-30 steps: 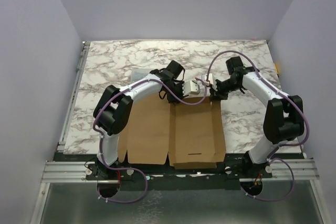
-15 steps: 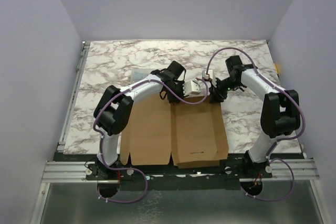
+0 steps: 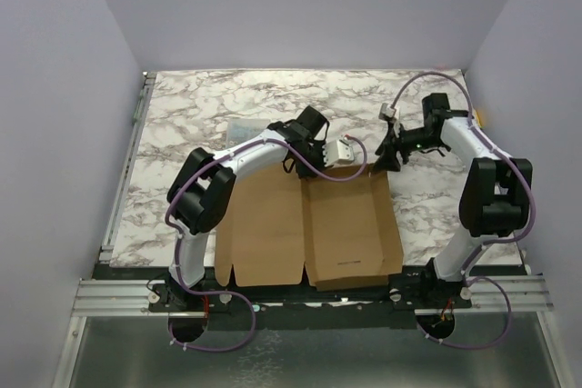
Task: Fold the paper box
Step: Fold the paper box at the center of the board.
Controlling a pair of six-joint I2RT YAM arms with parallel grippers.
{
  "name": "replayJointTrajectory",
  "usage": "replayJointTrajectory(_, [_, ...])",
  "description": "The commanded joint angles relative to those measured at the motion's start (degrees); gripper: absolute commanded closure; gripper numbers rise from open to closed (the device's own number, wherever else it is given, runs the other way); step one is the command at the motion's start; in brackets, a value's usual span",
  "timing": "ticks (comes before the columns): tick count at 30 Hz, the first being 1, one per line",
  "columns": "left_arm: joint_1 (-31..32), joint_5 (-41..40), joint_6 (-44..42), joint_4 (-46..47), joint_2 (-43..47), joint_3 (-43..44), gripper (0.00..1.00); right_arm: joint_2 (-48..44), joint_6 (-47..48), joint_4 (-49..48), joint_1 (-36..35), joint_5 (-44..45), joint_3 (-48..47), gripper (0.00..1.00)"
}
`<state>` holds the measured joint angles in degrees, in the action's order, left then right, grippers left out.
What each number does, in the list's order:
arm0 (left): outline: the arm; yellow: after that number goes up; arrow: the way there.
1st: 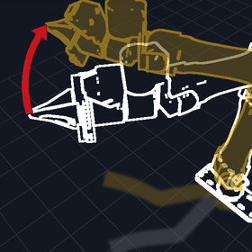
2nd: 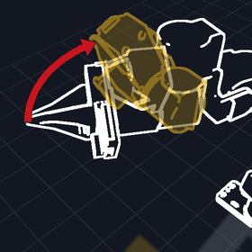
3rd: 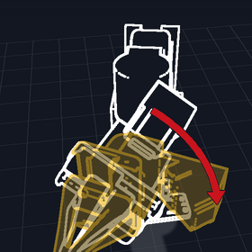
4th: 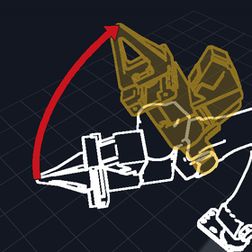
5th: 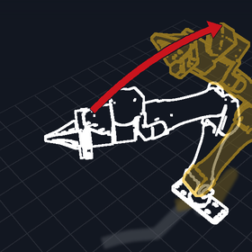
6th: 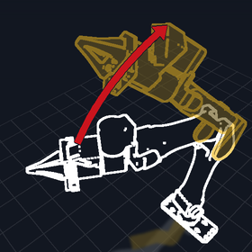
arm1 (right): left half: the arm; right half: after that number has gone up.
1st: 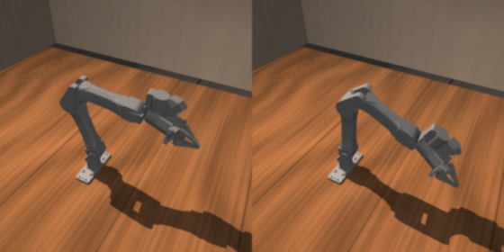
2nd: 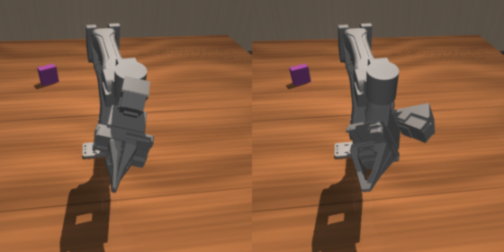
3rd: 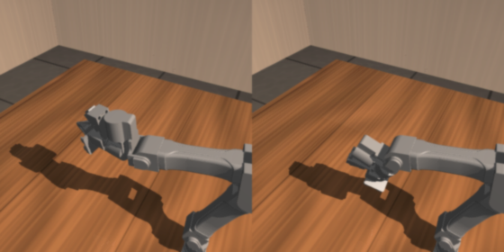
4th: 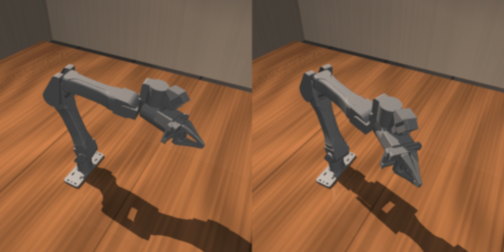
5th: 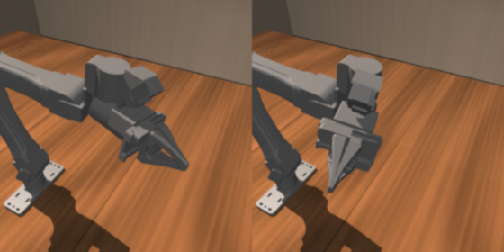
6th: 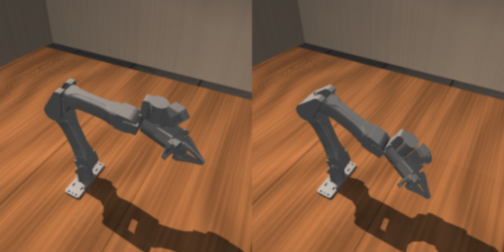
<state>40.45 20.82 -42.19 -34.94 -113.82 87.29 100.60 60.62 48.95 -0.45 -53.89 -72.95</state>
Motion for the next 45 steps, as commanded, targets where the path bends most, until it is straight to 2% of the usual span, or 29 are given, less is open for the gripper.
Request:
replayJointTrajectory(1, [0.3,-1.1,0.3,0.0,-1.1,1.7,1.00,-1.6,3.4,2.3,5.1,-10.7,-2.1,0.38])
replayJointTrajectory(9, [0.3,-0.5,0.1,-0.1,-1.5,2.1,1.00,-1.0,20.9,4.7,7.6,-15.2,2.5,0.39])
replayJointTrajectory(12, [0.3,-0.4,0.1,-0.2,-1.4,2.2,1.00,1.0,25.3,6.3,7.6,-16.5,1.0,0.46])
replayJointTrajectory(15, [0.3,-0.5,0.0,-0.2,-1.3,2.2,1.00,4.0,30.2,11.1,7.7,-17.0,-2.2,0.60])
replayJointTrajectory(17, [0.4,-0.4,0.0,-0.2,-1.2,2.1,1.00,5.9,33.1,14.3,7.6,-16.7,-3.7,0.65])
replayJointTrajectory(26, [0.3,0.1,0.0,-0.3,-2.0,2.7,1.00,6.0,33.9,13.4,7.6,-15.1,-1.1,0.62])
replayJointTrajectory(35, [0.3,0.3,0.2,-0.4,-2.1,3.0,1.00,7.6,35.8,14.5,7.6,-12.6,-1.6,0.81])
replayJointTrajectory(40, [0.4,0.4,0.3,-0.5,-2.5,3.5,1.00,7.8,37.3,16.2,7.0,-10.4,-1.7,0.83])
replayJointTrajectory(45, [0.3,0.5,0.5,-0.6,-2.9,3.9,1.00,7.7,38.0,17.1,6.0,-8.8,-1.6,0.94])
